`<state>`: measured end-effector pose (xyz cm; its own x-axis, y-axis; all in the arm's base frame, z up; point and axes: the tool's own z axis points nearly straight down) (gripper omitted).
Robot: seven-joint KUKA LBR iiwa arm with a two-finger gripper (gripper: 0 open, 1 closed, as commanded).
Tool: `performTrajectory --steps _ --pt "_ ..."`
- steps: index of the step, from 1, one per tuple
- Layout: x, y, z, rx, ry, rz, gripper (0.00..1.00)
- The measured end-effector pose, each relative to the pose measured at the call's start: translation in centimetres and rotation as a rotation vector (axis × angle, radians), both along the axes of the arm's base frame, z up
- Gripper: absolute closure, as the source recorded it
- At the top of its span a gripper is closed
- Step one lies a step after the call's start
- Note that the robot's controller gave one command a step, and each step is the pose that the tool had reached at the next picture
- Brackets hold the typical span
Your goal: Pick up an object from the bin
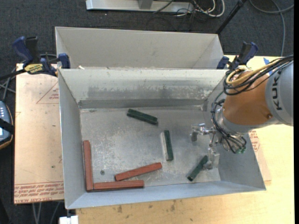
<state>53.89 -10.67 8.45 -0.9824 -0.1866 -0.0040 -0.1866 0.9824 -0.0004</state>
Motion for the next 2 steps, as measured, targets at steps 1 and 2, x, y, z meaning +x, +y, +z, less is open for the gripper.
performTrajectory --steps 1,2 --pt "-5.22 1.51 -1.39 -0.001 -0.002 0.301 1.0" --pt "-5.22 1.51 -1.39 -0.001 -0.002 0.301 1.0"
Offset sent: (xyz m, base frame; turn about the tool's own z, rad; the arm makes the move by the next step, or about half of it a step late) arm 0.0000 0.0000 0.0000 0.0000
